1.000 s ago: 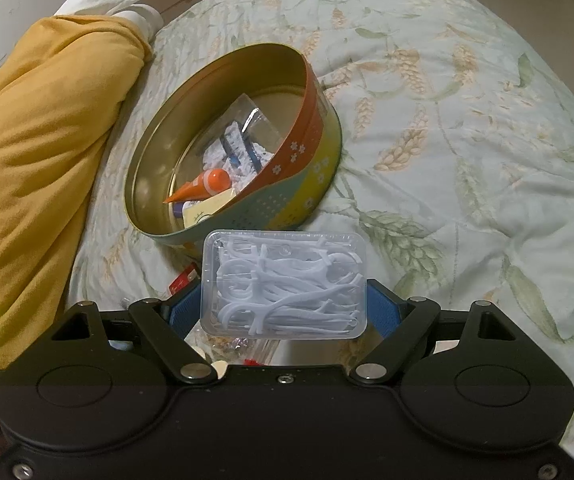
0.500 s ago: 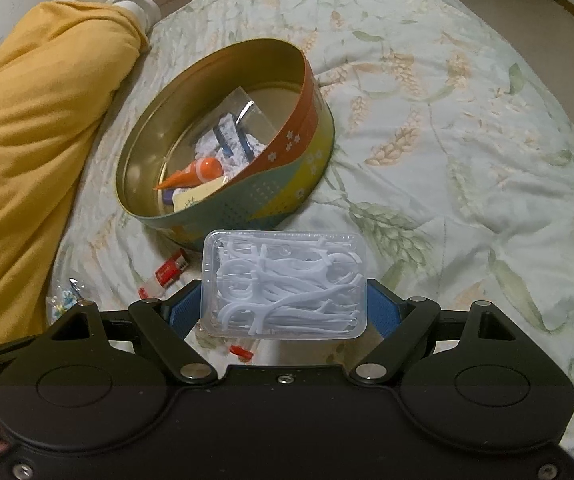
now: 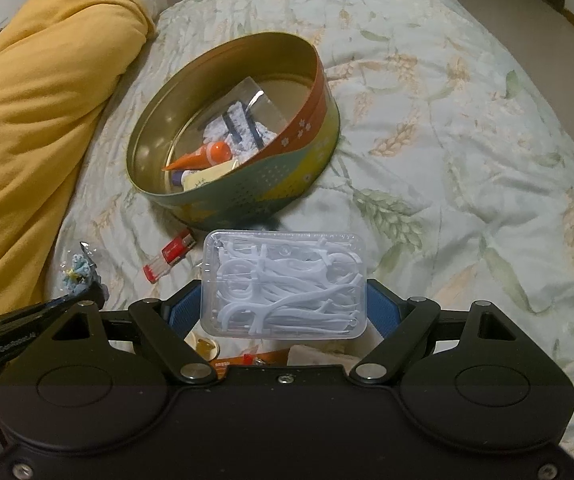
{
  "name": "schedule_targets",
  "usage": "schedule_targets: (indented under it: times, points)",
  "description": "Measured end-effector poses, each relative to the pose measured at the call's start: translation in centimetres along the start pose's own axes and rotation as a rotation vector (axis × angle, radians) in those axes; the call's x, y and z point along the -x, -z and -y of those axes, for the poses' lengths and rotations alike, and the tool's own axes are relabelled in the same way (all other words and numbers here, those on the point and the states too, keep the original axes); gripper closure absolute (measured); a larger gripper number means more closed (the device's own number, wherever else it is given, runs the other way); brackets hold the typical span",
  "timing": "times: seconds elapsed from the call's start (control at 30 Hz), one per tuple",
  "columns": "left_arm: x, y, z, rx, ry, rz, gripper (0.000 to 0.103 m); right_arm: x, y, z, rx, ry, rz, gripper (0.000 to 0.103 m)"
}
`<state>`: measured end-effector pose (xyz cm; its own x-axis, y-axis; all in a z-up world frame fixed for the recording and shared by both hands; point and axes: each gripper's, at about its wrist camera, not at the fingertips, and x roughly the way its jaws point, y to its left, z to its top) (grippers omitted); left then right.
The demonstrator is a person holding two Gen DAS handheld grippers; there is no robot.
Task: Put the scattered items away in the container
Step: 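Lift the candy bag with the left gripper while the right gripper carries the floss case over the tin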
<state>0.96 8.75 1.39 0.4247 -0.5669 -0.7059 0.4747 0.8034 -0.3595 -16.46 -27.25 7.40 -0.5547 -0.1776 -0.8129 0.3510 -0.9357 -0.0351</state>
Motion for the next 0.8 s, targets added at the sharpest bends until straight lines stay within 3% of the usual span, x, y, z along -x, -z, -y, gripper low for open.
schedule_targets:
  times: [0.17, 0.8]
  points:
    - [0.0, -0.2, -0.2, 0.017, 0.005, 0.005, 0.086, 1.0, -1.2, -0.5, -0.039, 0.018, 0.031, 0.019]
    - [0.1, -0.5, -0.8, 0.026, -0.019, 0.010, 0.086, 1.9, -6.6, -4.7, 0.018, 0.026, 0.069, 0.019]
